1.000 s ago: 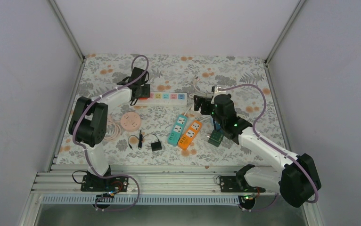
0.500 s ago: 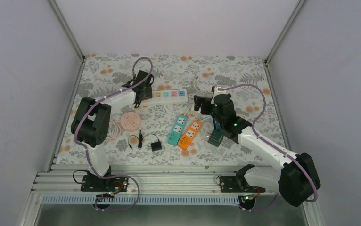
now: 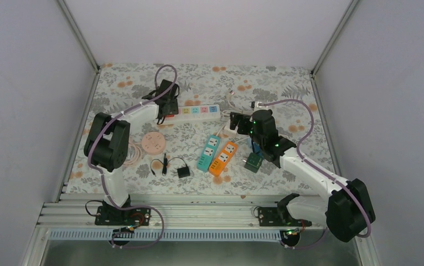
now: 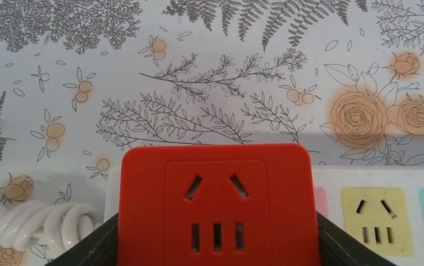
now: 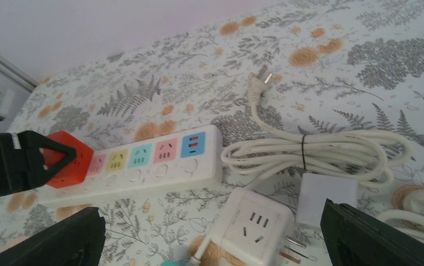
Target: Insert the plug
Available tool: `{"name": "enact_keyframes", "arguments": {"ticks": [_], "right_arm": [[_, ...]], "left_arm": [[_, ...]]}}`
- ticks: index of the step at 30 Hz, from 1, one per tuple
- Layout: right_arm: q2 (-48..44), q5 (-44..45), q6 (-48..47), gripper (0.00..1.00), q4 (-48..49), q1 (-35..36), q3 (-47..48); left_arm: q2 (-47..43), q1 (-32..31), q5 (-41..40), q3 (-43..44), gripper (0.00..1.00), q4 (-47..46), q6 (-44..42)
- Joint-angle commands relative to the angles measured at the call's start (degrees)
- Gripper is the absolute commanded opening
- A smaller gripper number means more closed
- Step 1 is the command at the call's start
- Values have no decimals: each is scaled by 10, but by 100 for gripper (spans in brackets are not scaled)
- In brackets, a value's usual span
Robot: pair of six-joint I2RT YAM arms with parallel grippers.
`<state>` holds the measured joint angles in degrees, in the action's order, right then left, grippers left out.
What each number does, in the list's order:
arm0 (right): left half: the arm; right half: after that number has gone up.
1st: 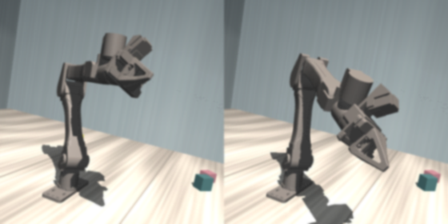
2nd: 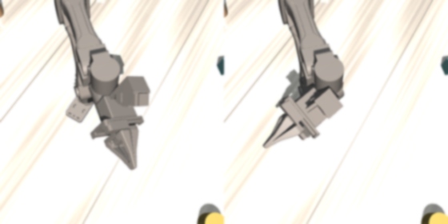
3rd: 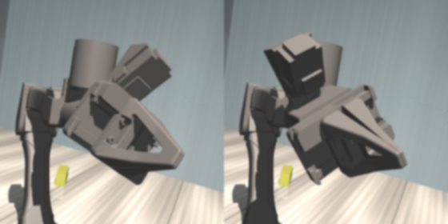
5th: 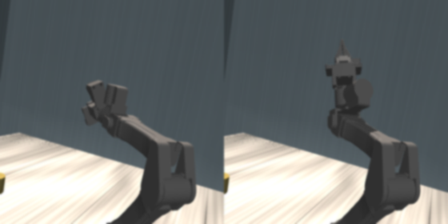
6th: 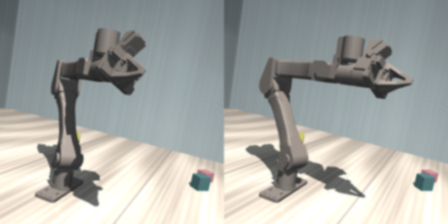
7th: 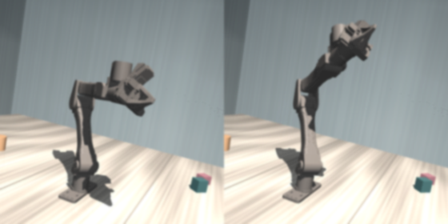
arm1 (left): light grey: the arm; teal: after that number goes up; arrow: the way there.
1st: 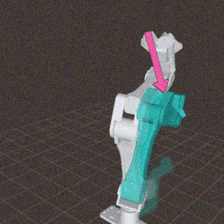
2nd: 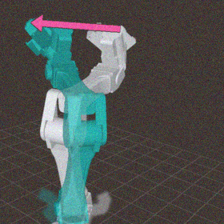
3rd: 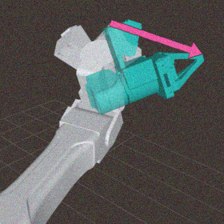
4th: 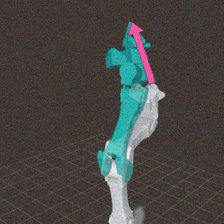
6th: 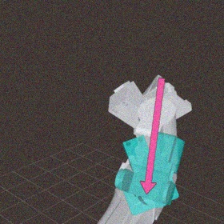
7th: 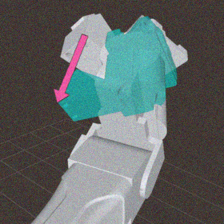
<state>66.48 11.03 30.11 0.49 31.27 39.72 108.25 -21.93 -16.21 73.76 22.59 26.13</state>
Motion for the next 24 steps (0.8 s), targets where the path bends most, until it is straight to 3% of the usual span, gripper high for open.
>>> {"name": "enact_keyframes", "arguments": {"ticks": [1,4,10,15,19,24], "right_arm": [[8,5,11,100,-29,-9,22],[13,-25,-29,100,-47,-11,41],[8,-26,-61,100,-65,-14,55],[35,-17,-67,100,-108,-14,84],[78,29,10,100,-140,-14,93],[123,-12,41,100,-88,-14,68]], "left_arm": [[22,10,67,-2,58,118,-9],[-3,10,80,21,75,119,-20],[-59,8,61,60,99,155,-12],[-193,5,60,21,100,150,-11],[-325,4,99,-52,100,96,-41],[-440,4,137,-113,100,36,-47]]}}
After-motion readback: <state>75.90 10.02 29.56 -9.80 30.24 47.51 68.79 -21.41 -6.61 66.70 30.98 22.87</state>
